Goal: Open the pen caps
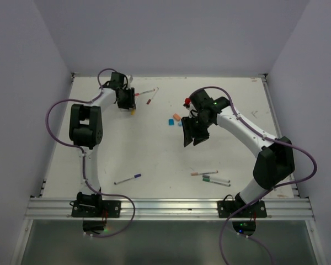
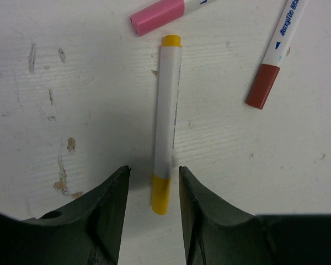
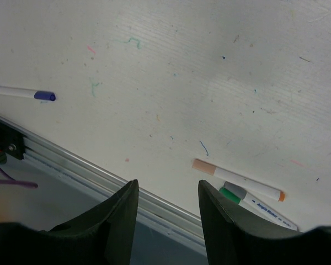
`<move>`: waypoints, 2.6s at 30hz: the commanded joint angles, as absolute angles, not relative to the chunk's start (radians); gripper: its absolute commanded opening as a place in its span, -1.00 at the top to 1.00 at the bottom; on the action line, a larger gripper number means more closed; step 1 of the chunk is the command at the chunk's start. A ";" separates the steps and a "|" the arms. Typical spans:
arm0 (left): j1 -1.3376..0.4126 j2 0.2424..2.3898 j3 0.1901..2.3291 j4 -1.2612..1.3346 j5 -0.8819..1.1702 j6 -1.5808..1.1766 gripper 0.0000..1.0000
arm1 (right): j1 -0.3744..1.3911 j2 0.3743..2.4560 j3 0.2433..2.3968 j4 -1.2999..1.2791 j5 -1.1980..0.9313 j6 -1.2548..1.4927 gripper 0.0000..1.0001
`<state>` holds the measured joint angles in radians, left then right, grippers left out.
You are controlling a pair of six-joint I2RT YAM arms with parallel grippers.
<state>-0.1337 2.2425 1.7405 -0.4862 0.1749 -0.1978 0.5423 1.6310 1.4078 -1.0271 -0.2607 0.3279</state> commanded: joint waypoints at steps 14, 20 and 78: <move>-0.166 2.226 1.644 -0.518 0.170 -0.166 0.53 | 0.540 1.557 1.416 -1.020 -0.252 0.339 -0.02; -0.178 2.177 1.523 -0.492 0.232 -0.163 1.00 | 0.541 1.539 1.381 -0.997 -0.255 0.351 -0.02; -0.327 1.359 1.108 -0.469 0.577 -0.433 1.00 | 0.592 1.908 1.552 -0.218 -0.566 0.907 1.00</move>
